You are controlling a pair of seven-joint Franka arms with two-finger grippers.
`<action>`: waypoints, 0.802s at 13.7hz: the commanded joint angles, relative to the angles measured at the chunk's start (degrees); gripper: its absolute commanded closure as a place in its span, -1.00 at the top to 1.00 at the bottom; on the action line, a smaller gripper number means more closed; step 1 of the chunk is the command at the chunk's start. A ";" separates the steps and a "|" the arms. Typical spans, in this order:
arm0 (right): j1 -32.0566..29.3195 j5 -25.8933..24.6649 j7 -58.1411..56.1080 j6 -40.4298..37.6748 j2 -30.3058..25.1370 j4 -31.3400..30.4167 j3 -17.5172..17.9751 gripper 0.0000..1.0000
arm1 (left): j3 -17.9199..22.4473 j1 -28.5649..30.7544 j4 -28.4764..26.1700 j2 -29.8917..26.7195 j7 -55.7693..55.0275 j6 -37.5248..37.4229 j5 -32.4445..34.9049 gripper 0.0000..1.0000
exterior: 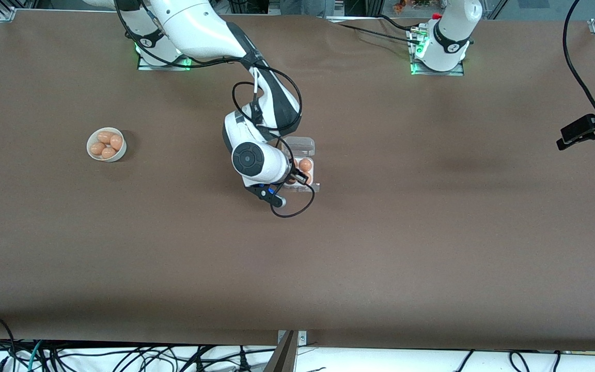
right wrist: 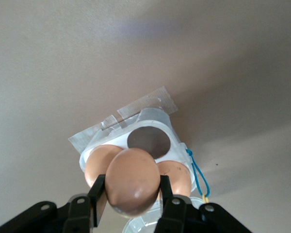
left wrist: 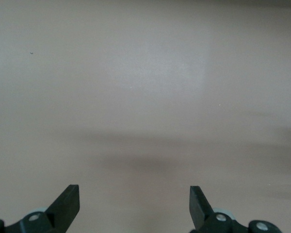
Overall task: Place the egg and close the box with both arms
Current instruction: 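Lower the egg into the empty box slot and open the right gripper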
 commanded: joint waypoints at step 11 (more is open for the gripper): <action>-0.25 0.95 0.69 -3.28 1.89 1.09 -0.18 0.84 | -0.38 0.10 1.81 0.77 0.74 -0.80 1.15 1.00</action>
